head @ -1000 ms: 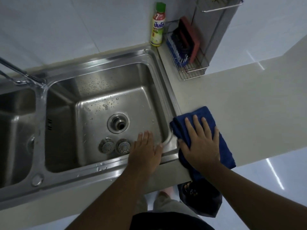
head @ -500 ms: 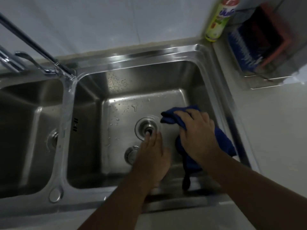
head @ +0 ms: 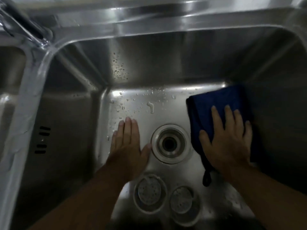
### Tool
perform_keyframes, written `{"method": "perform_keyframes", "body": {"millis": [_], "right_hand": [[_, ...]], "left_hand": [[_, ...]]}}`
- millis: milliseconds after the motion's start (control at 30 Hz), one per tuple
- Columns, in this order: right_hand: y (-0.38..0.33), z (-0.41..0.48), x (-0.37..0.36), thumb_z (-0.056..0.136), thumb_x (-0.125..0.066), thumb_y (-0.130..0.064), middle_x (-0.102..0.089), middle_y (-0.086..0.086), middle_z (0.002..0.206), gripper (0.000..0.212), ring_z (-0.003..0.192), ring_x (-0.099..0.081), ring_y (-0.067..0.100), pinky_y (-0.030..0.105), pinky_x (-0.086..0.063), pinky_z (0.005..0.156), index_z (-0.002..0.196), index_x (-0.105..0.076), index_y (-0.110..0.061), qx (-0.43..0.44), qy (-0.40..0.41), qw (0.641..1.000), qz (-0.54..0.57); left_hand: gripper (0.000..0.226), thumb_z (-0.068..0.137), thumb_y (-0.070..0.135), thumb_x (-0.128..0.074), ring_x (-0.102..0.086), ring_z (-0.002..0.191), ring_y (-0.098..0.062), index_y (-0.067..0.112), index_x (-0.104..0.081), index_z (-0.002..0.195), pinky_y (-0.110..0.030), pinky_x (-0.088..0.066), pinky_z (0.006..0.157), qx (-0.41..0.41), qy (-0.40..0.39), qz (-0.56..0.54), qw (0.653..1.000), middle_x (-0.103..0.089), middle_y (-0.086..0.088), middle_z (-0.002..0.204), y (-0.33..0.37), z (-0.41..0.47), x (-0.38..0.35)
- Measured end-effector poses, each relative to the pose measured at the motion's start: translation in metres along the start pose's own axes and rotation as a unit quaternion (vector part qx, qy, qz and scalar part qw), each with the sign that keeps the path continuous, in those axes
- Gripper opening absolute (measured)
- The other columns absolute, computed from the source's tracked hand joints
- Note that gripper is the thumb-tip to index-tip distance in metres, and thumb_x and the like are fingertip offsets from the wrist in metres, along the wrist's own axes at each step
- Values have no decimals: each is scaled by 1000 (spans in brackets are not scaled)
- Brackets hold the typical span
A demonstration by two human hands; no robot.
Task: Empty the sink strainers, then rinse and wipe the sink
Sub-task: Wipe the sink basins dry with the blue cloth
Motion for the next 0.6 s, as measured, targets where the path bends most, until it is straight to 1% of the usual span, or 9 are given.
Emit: {"method": "perform_keyframes", "body": {"millis": [67, 167, 233, 333, 400, 467, 533, 600], "right_hand": [[-12, 24, -3, 90, -31, -61, -21, 13, 169, 79, 153, -17, 37, 57, -12, 120, 162, -22, -28, -8, 28, 1000, 10], [-31, 56, -5, 92, -31, -62, -22, 13, 168, 76, 152, -19, 38, 57, -14, 120, 160, -23, -30, 0, 46, 999, 25], [-42, 66, -7, 94, -33, -62, -25, 15, 166, 73, 150, -21, 39, 57, -15, 119, 159, -28, -29, 2, 72, 996, 42], [-58, 69, -11, 97, -32, -61, -29, 18, 163, 68, 148, -23, 40, 56, -15, 118, 156, -33, -27, 10, 89, 994, 65], [-74, 68, -12, 98, -29, -61, -32, 19, 162, 66, 147, -24, 41, 54, -16, 117, 156, -34, -28, 35, 81, 993, 73], [-93, 67, -10, 98, -28, -60, -34, 17, 161, 65, 145, -26, 41, 52, -17, 116, 155, -36, -30, 69, 66, 992, 86], [-125, 62, -13, 97, -28, -60, -35, 14, 161, 64, 145, -27, 39, 51, -17, 116, 155, -37, -34, 117, 35, 986, 115], [-150, 62, -20, 95, -31, -59, -37, 10, 160, 63, 144, -30, 38, 52, -20, 115, 154, -37, -38, 149, 13, 982, 117]], "left_hand": [[87, 98, 65, -16, 57, 133, -13, 23, 39, 151, -30, 33, 107, -1, 12, 0, 1000, 52, 2, 154, -1, 2, -5], [88, 99, 64, -18, 65, 123, -10, 24, 48, 141, -27, 42, 98, 7, -29, -1, 1000, 64, 6, 139, -4, 5, -4], [89, 100, 64, -18, 64, 124, -10, 24, 48, 142, -25, 46, 94, 8, -40, -4, 999, 64, 6, 141, -3, 6, -2], [87, 100, 65, -18, 64, 125, -10, 25, 45, 146, -25, 44, 96, 12, -39, -12, 999, 61, 6, 146, 0, 4, 1], [86, 102, 63, -21, 60, 129, -11, 25, 39, 151, -26, 39, 100, 14, -69, -32, 997, 55, 7, 151, 1, 2, 10], [82, 104, 60, -24, 45, 142, -10, 25, 26, 158, -27, 28, 111, 12, -79, -56, 995, 41, 7, 161, 1, 0, 26], [79, 103, 60, -24, 30, 151, -10, 23, 12, 162, -29, 20, 119, 11, -35, -39, 999, 26, 5, 169, -7, -11, 57], [78, 100, 60, -21, 22, 154, -10, 22, 3, 164, -28, 18, 120, -15, 40, 12, 999, 13, 5, 172, -8, -22, 89]]}}
Point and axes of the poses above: each hand's wrist, its own z-axis towards the middle knuckle, its own x-axis out of the back of the hand, y = z × x, the point moved 3 cm from there along z, towards the middle knuckle
